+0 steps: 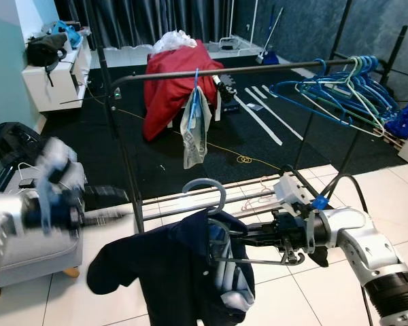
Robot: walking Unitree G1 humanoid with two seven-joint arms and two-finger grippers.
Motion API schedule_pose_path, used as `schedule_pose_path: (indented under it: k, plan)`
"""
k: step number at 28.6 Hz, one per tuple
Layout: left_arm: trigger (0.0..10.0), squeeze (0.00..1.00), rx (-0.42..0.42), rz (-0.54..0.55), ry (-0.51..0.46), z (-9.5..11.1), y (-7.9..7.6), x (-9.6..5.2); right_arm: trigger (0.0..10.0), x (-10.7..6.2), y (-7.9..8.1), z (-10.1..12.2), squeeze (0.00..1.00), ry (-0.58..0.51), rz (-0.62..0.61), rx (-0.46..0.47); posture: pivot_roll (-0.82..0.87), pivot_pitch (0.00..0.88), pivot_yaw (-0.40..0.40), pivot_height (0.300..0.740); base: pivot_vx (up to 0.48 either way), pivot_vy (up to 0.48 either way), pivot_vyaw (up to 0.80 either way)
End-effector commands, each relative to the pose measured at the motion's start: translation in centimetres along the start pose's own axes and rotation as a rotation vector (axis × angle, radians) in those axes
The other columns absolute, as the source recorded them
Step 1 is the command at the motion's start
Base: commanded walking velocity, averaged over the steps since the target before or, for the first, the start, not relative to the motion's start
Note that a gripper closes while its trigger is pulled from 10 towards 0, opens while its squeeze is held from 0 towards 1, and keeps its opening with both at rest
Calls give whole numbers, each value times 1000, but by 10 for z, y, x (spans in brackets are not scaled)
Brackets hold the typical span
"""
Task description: Hang hanger
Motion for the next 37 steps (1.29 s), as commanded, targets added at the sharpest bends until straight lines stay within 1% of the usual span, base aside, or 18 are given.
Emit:
schedule_pose_path:
  k: [1,2,3,4,7,8,9,10,12,14,16,18,21,25,30,32,37]
  plan:
    - [10000,0,-10,-35,-5,-1,-6,9,0,0,3,9,0,-37,26,-20,-107,82,2,740,0,0,0]
    - [10000,0,-12,-44,-26,-2,-10,16,0,-1,4,9,0,-34,37,-18,-107,82,2,740,0,0,0]
    - [10000,0,-12,-44,-26,-2,-10,16,0,-1,4,9,0,-34,37,-18,-107,82,2,740,0,0,0]
    - [10000,0,-9,-49,-46,-1,-14,23,0,-1,4,9,0,-28,43,-19,-108,76,1,740,0,0,0]
    - [10000,0,-9,-49,-46,-1,-14,23,0,-1,4,9,0,-28,43,-19,-108,76,1,740,0,0,0]
    - [10000,0,0,-43,-71,1,-16,32,0,0,4,9,0,-23,43,-23,-109,70,1,740,0,0,0]
    - [10000,0,0,-43,-71,1,-16,32,0,0,4,9,0,-23,43,-23,-109,70,1,740,0,0,0]
    - [10000,0,2,-46,-96,4,-18,39,0,1,3,8,0,-14,37,-28,-107,67,3,740,0,0,0]
    - [10000,0,-8,-64,-105,8,-28,50,0,4,3,6,0,-3,24,-31,-104,64,4,740,0,0,0]
    - [10000,0,-8,-64,-105,8,-28,50,0,4,3,6,0,-3,24,-31,-104,64,4,740,0,0,0]
    - [10000,0,-18,-80,-95,7,-34,54,0,6,3,6,0,1,21,-31,-106,65,5,740,0,0,0]
    - [10000,0,-18,-80,-95,7,-34,54,0,6,3,6,0,1,21,-31,-106,65,5,740,0,0,0]
    - [10000,0,-34,-96,-105,8,-38,58,0,7,2,5,0,10,19,-31,-107,67,3,740,0,0,0]
    - [10000,0,-37,-99,-107,8,-41,62,0,9,0,5,0,15,15,-35,-103,69,1,740,0,0,0]
    - [10000,0,-26,-82,-114,8,-42,67,0,10,-1,7,0,12,16,-40,-101,70,2,740,0,0,0]
    - [10000,0,-23,-63,-124,6,-41,73,0,13,0,8,0,7,22,-44,-105,68,3,740,0,0,0]
    - [10000,0,-27,-58,-128,6,-40,76,0,14,0,9,0,7,27,-46,-105,68,4,740,0,0,0]
Point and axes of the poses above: a point about 5 cm out from each wrist's last joint towards the gripper, its own x axis pointing out of the wrist towards the gripper, its own z axis along the axis of the wrist's last joint, y = z × x, the point moved 2 cm from there along x, pointing out of the wrist towards the gripper, and after that the axes turned 3 degrees about x, right-handed, at the moved point
